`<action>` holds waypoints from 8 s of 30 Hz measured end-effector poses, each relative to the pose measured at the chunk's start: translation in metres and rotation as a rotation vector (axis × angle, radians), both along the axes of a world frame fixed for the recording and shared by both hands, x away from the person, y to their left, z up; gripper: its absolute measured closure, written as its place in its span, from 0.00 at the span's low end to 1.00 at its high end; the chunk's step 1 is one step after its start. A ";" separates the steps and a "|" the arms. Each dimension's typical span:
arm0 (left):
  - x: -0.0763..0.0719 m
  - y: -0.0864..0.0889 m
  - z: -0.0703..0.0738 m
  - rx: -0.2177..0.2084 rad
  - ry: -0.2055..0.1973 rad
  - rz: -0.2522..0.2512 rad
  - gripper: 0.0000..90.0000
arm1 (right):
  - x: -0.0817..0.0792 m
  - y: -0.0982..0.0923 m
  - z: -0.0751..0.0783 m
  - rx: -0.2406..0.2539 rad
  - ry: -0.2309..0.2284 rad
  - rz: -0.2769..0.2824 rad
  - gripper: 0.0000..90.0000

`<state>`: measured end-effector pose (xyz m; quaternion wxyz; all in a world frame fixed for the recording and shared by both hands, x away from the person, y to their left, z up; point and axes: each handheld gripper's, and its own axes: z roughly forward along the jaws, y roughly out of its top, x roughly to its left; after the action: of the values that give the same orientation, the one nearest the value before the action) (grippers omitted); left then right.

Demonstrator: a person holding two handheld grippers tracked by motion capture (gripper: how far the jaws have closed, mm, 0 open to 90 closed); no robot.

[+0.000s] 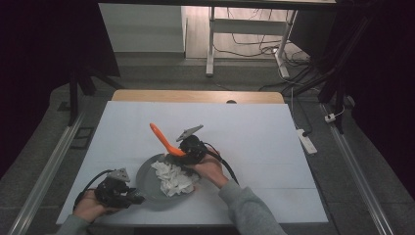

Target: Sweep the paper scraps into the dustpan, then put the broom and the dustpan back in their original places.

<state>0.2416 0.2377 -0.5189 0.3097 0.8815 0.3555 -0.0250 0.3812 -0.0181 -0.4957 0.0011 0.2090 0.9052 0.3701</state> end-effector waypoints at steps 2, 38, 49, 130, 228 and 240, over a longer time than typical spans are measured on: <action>0.000 0.000 0.000 -0.001 0.000 0.000 0.68 | -0.007 0.003 0.003 -0.007 -0.016 0.035 0.78; 0.000 -0.003 0.000 -0.001 0.007 -0.015 0.68 | 0.003 -0.055 -0.002 -0.022 -0.005 -0.218 0.78; 0.000 -0.005 -0.001 -0.002 0.005 -0.016 0.68 | -0.029 -0.002 0.003 0.024 0.034 -0.069 0.78; 0.000 0.005 0.002 -0.121 -0.104 0.096 0.68 | -0.019 -0.067 0.069 0.232 -0.099 -0.147 0.78; 0.001 0.008 0.006 -0.182 -0.114 0.332 0.68 | -0.020 -0.152 0.068 0.282 -0.122 -0.340 0.78; 0.001 0.004 0.009 -0.179 -0.127 0.368 0.68 | -0.030 -0.187 0.062 0.280 -0.093 -0.370 0.78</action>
<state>0.2426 0.2422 -0.5102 0.4077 0.7706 0.4867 0.0561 0.3510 -0.2053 -0.4339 0.0815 0.3525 0.7901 0.4949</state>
